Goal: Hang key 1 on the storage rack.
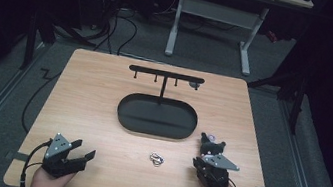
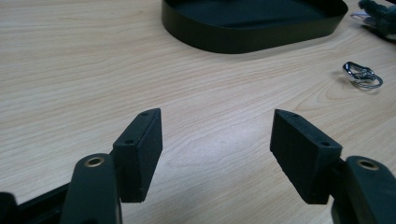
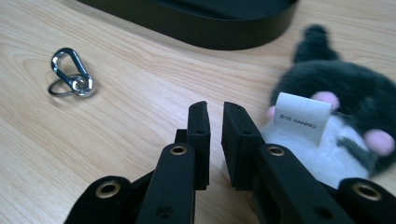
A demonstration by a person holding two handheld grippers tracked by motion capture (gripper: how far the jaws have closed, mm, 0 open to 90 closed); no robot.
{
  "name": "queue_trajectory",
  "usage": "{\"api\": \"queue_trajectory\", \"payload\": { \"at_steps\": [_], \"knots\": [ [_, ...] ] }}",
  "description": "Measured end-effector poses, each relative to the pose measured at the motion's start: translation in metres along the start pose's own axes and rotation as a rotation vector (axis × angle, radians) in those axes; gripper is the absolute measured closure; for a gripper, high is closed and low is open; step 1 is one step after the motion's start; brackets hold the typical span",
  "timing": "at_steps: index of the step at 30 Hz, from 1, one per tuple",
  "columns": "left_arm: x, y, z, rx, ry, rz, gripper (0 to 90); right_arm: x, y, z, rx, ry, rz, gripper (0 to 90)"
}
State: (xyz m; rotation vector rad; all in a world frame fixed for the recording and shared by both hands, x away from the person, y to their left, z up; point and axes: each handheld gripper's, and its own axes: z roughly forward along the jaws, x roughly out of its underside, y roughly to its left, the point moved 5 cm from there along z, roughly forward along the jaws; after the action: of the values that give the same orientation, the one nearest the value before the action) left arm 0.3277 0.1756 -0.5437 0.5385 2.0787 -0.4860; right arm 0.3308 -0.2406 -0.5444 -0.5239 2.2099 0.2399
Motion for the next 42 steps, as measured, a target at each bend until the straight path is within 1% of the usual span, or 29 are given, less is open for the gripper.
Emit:
{"api": "queue_trajectory", "payload": {
  "at_steps": [3, 4, 6, 9, 11, 13, 14, 15, 16, 17, 21, 22, 24, 26, 27, 28, 29, 32, 34, 35, 38, 39, 41, 42],
  "knots": [
    [-0.003, -0.003, 0.005, 0.018, 0.0, 0.007, 34.9, 0.004, -0.008, -0.007, 0.027, -0.009, 0.009, 81.8],
    [-0.005, -0.004, 0.007, 0.028, 0.001, 0.008, 35.0, 0.005, -0.011, -0.01, 0.033, -0.01, 0.025, 81.7],
    [-0.007, -0.007, 0.013, 0.043, 0.006, 0.018, 34.9, 0.01, -0.018, -0.015, 0.056, -0.009, 0.039, 81.1],
    [-0.01, -0.011, 0.018, 0.062, 0.01, 0.033, 34.9, 0.016, -0.024, -0.018, 0.085, -0.002, 0.046, 80.2],
    [-0.011, -0.012, 0.02, 0.073, 0.01, 0.035, 34.8, 0.019, -0.026, -0.019, 0.077, -0.001, 0.051, 78.9],
    [-0.012, -0.013, 0.021, 0.08, 0.007, 0.033, 34.8, 0.02, -0.025, -0.021, 0.07, -0.004, 0.058, 78.4],
    [-0.013, -0.014, 0.023, 0.09, 0.008, 0.038, 34.7, 0.022, -0.024, -0.024, 0.057, 0.0, 0.059, 76.5],
    [-0.013, -0.014, 0.024, 0.095, 0.011, 0.04, 34.6, 0.023, -0.023, -0.025, 0.052, -0.003, 0.049, 76.2],
    [-0.014, -0.014, 0.025, 0.098, 0.013, 0.043, 34.7, 0.024, -0.022, -0.027, 0.047, 0.0, 0.054, 75.3],
    [-0.015, -0.014, 0.026, 0.101, 0.016, 0.049, 35.2, 0.026, -0.021, -0.028, 0.046, -0.001, 0.045, 73.3],
    [-0.019, -0.014, 0.026, 0.103, 0.002, 0.056, 35.4, 0.031, -0.022, -0.033, 0.042, -0.005, 0.056, 69.9],
    [-0.02, -0.014, 0.025, 0.103, -0.001, 0.06, 35.3, 0.035, -0.023, -0.039, 0.049, 0.004, 0.077, 68.3],
    [-0.02, -0.013, 0.023, 0.106, -0.004, 0.064, 35.3, 0.038, -0.025, -0.042, 0.055, 0.015, 0.093, 67.5],
    [-0.019, -0.014, 0.023, 0.109, -0.007, 0.062, 35.2, 0.041, -0.027, -0.045, 0.064, 0.026, 0.103, 66.4],
    [-0.019, -0.014, 0.023, 0.11, -0.005, 0.063, 35.2, 0.043, -0.029, -0.046, 0.071, 0.034, 0.098, 65.8],
    [-0.019, -0.014, 0.024, 0.109, -0.003, 0.064, 35.1, 0.044, -0.03, -0.047, 0.075, 0.036, 0.107, 65.4],
    [-0.019, -0.014, 0.024, 0.109, -0.003, 0.064, 35.0, 0.045, -0.032, -0.047, 0.072, 0.039, 0.107, 65.2],
    [-0.016, -0.015, 0.025, 0.111, 0.01, 0.067, 35.0, 0.049, -0.034, -0.05, 0.064, 0.06, 0.126, 63.3],
    [-0.016, -0.016, 0.024, 0.111, 0.002, 0.063, 35.0, 0.051, -0.035, -0.051, 0.064, 0.068, 0.133, 61.6],
    [-0.016, -0.016, 0.022, 0.112, 0.0, 0.062, 35.2, 0.051, -0.037, -0.051, 0.064, 0.072, 0.129, 60.3],
    [-0.015, -0.017, 0.021, 0.115, -0.004, 0.059, 35.4, 0.054, -0.038, -0.05, 0.049, 0.11, 0.158, 54.4],
    [-0.015, -0.018, 0.021, 0.116, -0.002, 0.059, 35.5, 0.055, -0.038, -0.049, 0.051, 0.122, 0.159, 53.4],
    [-0.014, -0.018, 0.02, 0.121, -0.003, 0.056, 35.5, 0.055, -0.038, -0.047, 0.052, 0.138, 0.143, 51.8],
    [-0.013, -0.018, 0.02, 0.125, -0.001, 0.058, 35.5, 0.054, -0.037, -0.047, 0.052, 0.155, 0.143, 50.7]
  ]
}}
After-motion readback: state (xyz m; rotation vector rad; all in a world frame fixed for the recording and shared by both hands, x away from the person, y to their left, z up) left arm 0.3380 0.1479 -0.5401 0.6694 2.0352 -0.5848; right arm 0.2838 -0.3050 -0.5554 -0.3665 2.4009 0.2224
